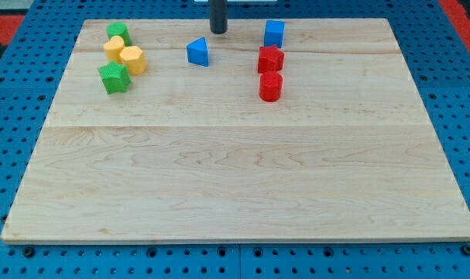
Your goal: Move the blue triangle to the center of the board
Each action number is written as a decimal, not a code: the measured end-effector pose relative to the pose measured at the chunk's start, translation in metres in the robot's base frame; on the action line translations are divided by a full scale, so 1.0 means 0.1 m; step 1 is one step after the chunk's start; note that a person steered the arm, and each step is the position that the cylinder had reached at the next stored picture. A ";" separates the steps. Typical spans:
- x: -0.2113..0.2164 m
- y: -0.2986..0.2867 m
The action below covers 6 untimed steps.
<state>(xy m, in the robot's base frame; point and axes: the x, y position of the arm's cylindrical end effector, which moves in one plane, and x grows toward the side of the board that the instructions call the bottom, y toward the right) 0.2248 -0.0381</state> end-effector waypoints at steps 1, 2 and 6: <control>0.33 -0.18; 0.72 -0.29; 1.24 -0.81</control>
